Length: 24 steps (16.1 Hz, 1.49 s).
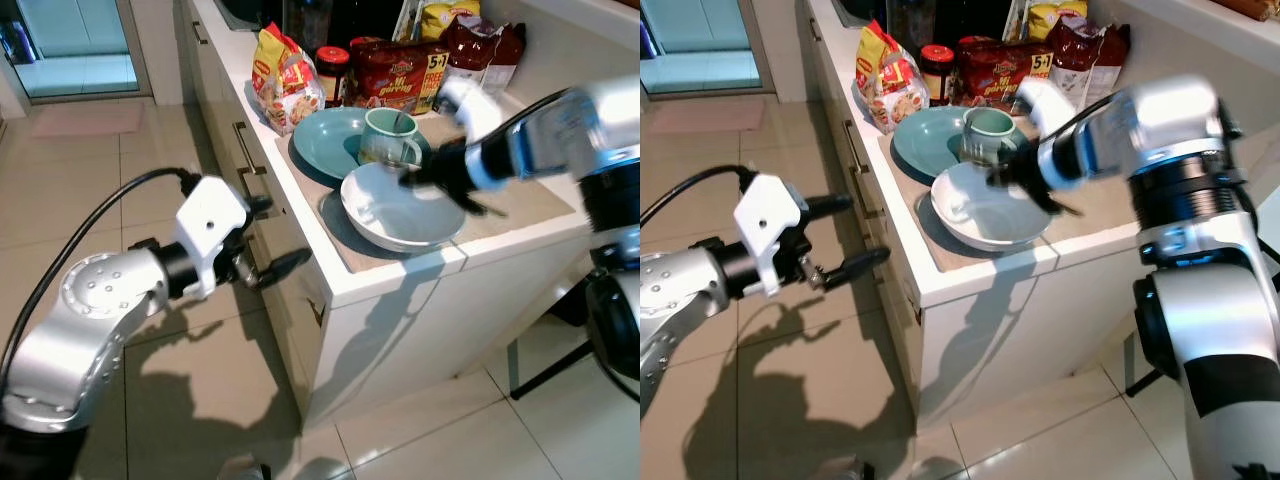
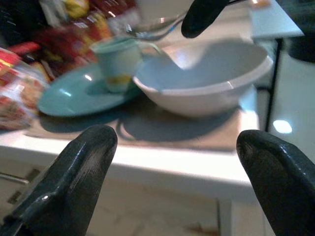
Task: Setting the table
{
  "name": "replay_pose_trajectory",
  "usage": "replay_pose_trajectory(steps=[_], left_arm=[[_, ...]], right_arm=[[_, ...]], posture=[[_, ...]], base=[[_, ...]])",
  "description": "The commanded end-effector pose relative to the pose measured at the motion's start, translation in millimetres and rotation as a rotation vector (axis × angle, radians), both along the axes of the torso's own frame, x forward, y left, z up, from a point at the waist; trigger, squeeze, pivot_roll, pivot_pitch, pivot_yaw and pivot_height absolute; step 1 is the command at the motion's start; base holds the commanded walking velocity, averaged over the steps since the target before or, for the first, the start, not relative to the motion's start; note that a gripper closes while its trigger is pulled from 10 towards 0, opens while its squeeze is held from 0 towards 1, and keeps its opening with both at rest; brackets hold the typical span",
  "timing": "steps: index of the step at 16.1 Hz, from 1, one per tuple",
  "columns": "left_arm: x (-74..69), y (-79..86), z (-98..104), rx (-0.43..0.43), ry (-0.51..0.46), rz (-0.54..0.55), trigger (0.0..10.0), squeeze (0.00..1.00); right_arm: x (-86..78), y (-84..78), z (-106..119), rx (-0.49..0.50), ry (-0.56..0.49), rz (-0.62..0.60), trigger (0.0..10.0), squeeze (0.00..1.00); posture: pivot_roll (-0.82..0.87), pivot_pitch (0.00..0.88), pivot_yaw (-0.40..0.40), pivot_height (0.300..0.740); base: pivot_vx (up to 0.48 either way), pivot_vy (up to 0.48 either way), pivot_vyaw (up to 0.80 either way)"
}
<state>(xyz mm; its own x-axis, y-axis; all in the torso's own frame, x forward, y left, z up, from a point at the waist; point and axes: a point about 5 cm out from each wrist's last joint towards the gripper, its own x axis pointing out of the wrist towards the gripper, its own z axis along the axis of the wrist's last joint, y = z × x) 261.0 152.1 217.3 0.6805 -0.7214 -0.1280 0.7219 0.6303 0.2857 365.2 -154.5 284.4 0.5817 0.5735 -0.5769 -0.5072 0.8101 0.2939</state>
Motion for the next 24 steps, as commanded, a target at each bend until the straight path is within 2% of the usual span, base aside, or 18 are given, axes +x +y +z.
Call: replay_pose_trajectory(steps=[1,2,3,4,6,7,8,9,11,13,15,17,21,24], left_arm=[[6.8,-2.0,8,-0.043,-0.054,0.069,10.0,0.00],[9.1,-4.0,7,-0.071,-0.058,0.102,10.0,0.00],[12.3,-5.7,6,-0.099,-0.064,0.155,10.0,0.00],[16.0,-8.0,6,-0.131,-0.078,0.221,10.0,0.00],[22.2,-11.4,9,-0.173,-0.108,0.303,10.0,0.00],[28.0,-19.3,18,-0.219,-0.157,0.355,10.0,0.00],[32.1,-23.7,24,-0.256,-0.192,0.394,10.0,0.00],[34.7,-23.9,28,-0.259,-0.224,0.429,10.0,0.00],[37.6,-22.5,28,-0.242,-0.252,0.478,10.0,0.00],[39.7,-24.4,25,-0.232,-0.240,0.503,10.0,0.00],[41.3,-26.2,26,-0.227,-0.251,0.512,10.0,0.00],[42.8,-27.5,26,-0.217,-0.261,0.525,10.0,0.00],[43.2,-26.4,25,-0.199,-0.270,0.538,10.0,0.00],[42.6,-25.3,37,-0.188,-0.326,0.541,10.0,0.00]], right_arm=[[-1.3,-6.4,24,0.056,-0.174,-0.036,0.4,0.00],[-3.8,-8.8,27,0.055,-0.238,-0.045,1.2,0.00],[-8.4,-10.6,26,0.059,-0.284,-0.057,1.4,0.00],[-15.5,-12.5,24,0.069,-0.324,-0.076,0.0,0.00],[-21.5,-14.7,20,0.085,-0.384,-0.110,0.0,0.00],[-26.0,-20.5,17,0.044,-0.532,-0.209,0.0,0.00],[-29.1,-25.2,18,0.001,-0.645,-0.287,9.0,0.00],[-31.0,-26.9,16,-0.016,-0.679,-0.321,10.0,0.00],[-38.2,-22.9,9,0.019,-0.732,-0.332,10.0,0.00],[-56.2,-6.8,-6,-0.019,-0.851,-0.283,10.0,0.00],[-59.3,-5.2,-12,-0.014,-0.871,-0.299,10.0,0.00],[-58.5,-12.2,-17,-0.011,-0.875,-0.361,10.0,0.00],[-59.0,-18.3,-20,-0.032,-0.883,-0.378,10.0,0.00],[-52.3,-26.5,-20,-0.012,-0.871,-0.433,10.0,0.00]], posture=[[0.07,0.000,-0.101,0.740],[0.07,0.000,-0.101,0.740],[0.07,0.000,-0.098,0.740],[0.07,0.000,-0.097,0.740],[0.07,0.000,-0.097,0.740],[0.06,0.001,-0.088,0.740],[0.06,0.004,-0.083,0.740],[0.06,0.004,-0.082,0.740],[0.06,0.007,-0.076,0.740],[0.06,0.008,-0.069,0.740],[0.06,0.008,-0.061,0.740],[0.06,0.008,-0.061,0.740],[0.07,0.007,-0.065,0.740],[0.07,0.000,-0.076,0.740]], base=[[0.000,0.000,0.00],[0.000,0.000,0.00],[0.000,0.000,0.00],[0.000,0.000,0.00],[0.000,0.000,0.00],[0.000,0.000,0.00],[0.000,0.000,0.00],[0.000,0.000,0.00],[0.000,0.000,0.00],[0.000,-0.480,0.00],[0.000,-0.480,0.29],[0.000,-0.480,0.80],[0.000,-0.480,0.80],[0.000,-0.320,0.00]])
